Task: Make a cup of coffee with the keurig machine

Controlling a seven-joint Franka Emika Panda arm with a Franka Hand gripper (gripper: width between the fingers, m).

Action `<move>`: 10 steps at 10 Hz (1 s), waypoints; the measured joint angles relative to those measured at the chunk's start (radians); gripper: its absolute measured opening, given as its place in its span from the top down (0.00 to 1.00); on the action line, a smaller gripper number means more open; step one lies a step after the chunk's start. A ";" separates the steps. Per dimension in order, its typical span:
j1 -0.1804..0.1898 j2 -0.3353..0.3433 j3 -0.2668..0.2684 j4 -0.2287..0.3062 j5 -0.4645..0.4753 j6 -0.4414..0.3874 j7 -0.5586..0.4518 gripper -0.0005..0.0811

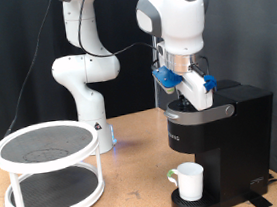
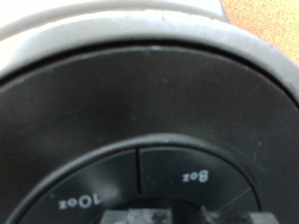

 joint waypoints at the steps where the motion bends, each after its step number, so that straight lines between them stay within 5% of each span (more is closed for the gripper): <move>1: 0.000 0.000 0.001 0.000 -0.001 0.000 -0.003 0.99; 7: 0.000 -0.003 0.003 0.004 0.004 0.002 -0.011 0.99; 10: -0.006 -0.023 0.002 0.003 0.081 0.026 -0.053 0.99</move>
